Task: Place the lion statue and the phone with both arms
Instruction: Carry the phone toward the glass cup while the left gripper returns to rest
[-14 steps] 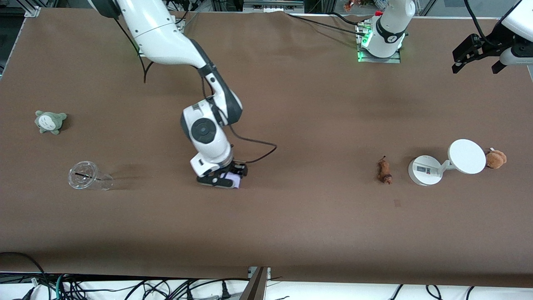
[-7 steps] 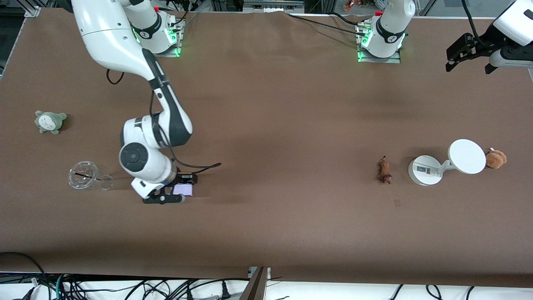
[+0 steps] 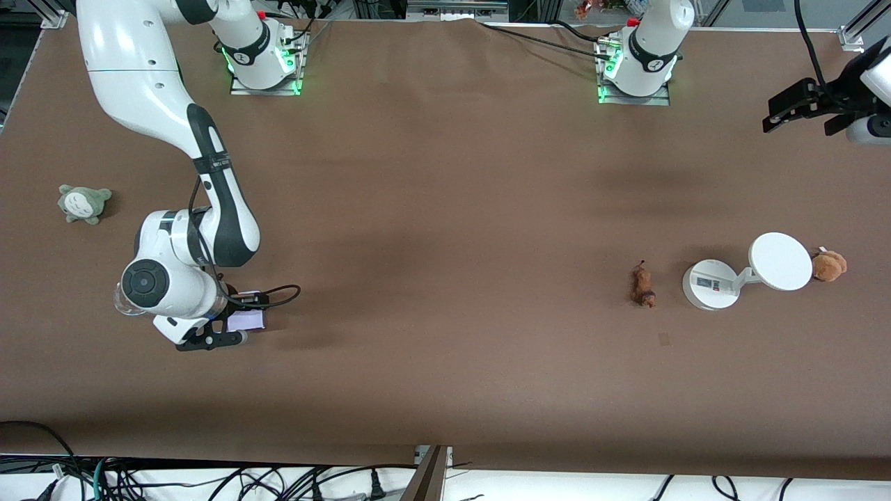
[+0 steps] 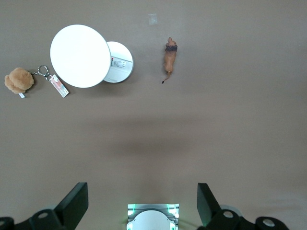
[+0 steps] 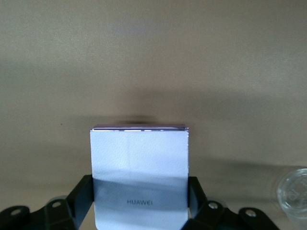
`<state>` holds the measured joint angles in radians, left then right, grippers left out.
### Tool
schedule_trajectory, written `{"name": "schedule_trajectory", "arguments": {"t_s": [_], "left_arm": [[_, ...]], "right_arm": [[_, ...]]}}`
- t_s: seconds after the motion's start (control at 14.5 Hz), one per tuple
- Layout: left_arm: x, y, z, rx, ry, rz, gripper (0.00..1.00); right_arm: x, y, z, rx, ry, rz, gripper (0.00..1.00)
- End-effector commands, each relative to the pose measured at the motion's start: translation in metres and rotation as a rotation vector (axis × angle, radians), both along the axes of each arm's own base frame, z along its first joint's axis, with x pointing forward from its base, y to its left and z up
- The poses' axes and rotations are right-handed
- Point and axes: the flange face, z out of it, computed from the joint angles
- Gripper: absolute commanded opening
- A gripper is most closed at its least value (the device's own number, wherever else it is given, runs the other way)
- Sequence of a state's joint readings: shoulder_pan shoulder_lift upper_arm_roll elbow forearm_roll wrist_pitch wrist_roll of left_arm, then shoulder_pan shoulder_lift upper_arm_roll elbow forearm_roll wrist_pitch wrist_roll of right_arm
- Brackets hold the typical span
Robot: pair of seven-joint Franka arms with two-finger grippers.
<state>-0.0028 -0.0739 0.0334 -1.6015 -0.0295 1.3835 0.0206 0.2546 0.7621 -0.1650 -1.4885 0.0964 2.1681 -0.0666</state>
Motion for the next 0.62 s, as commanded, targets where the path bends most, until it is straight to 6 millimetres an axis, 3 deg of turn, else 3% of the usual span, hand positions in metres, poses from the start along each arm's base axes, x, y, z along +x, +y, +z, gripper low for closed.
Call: {"name": "schedule_trajectory", "arguments": {"t_s": [0.0, 0.28, 0.55], "left_arm": [[0.0, 0.0, 0.011, -0.005, -0.001, 0.012, 1.0], [0.003, 0.002, 0.007, 0.024, -0.006, 0.012, 1.0], [0.017, 0.005, 0.005, 0.08, -0.078, 0.008, 1.0]], "right_arm": [[-0.002, 0.003, -0.003, -0.005, 0.004, 0.017, 0.35], [-0.01, -0.007, -0.015, -0.012, 0.037, 0.002, 0.35], [-0.017, -0.029, -0.023, -0.018, 0.069, -0.02, 0.35]]}}
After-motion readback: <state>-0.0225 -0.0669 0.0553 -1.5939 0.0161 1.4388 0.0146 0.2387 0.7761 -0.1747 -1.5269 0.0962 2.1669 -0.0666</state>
